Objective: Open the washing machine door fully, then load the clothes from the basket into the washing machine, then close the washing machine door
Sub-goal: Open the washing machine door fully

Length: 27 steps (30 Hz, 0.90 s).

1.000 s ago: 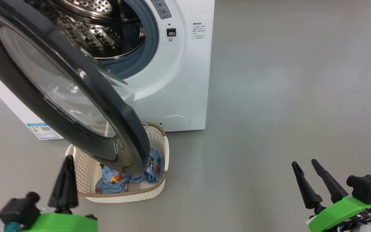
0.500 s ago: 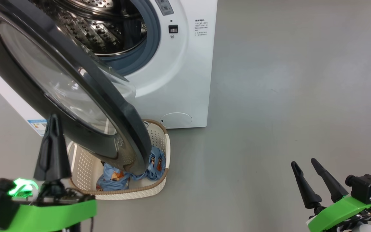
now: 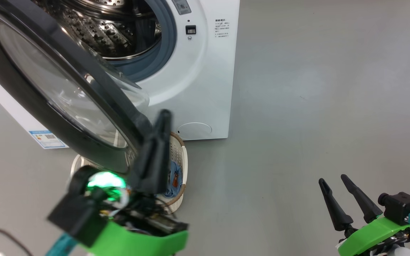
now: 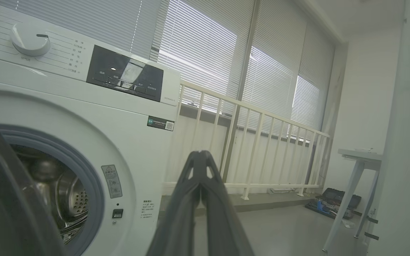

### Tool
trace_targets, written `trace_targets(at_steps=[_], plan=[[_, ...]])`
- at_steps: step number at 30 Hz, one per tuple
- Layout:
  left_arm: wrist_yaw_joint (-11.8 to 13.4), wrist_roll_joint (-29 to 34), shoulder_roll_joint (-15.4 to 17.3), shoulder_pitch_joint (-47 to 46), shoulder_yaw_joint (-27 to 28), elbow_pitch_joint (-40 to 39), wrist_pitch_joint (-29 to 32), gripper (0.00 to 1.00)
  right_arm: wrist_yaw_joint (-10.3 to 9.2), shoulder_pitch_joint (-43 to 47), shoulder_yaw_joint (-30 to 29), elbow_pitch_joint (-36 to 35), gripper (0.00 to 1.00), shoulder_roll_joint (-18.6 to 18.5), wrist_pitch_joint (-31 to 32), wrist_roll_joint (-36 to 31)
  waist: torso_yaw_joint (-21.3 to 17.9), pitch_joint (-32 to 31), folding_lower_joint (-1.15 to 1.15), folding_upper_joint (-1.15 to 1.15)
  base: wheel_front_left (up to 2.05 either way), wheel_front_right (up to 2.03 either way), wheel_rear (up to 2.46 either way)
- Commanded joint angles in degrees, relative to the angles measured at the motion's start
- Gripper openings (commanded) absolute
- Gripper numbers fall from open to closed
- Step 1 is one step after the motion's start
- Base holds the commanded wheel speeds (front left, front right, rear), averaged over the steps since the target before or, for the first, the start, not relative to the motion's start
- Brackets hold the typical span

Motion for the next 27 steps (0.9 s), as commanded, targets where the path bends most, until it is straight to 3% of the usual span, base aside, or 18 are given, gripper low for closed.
trace_targets(at_steps=[1,12,21,27], plan=[[0.39,-0.25,0.45,-2.29,1.29,-1.01,0.37,0.0,0.13,-0.12,1.17,-1.45,1.0,-0.7,-0.75,-0.46,-0.02,0.04,0.0,0.0,0.0,0.0,0.0],[3.74,-5.91,0.45,-9.47,-8.11,7.72,-0.23,0.0,0.13,-0.91,0.81,-2.14,1.0,-0.09,-0.75,-4.14,-0.3,1.19,0.0,0.0,0.0,0.0,0.0],[5.86,-9.25,0.45,-13.06,-10.35,14.74,-0.74,0.0,0.13,-0.98,0.52,-2.23,1.0,0.79,-0.75,-5.47,-1.2,1.09,0.0,0.0,0.0,0.0,0.0],[6.7,-10.76,0.45,-14.06,-8.86,20.57,-0.9,0.0,0.13,-1.04,0.03,-2.76,1.0,1.1,-0.75,-6.42,-1.66,1.3,0.0,0.0,0.0,0.0,0.0]])
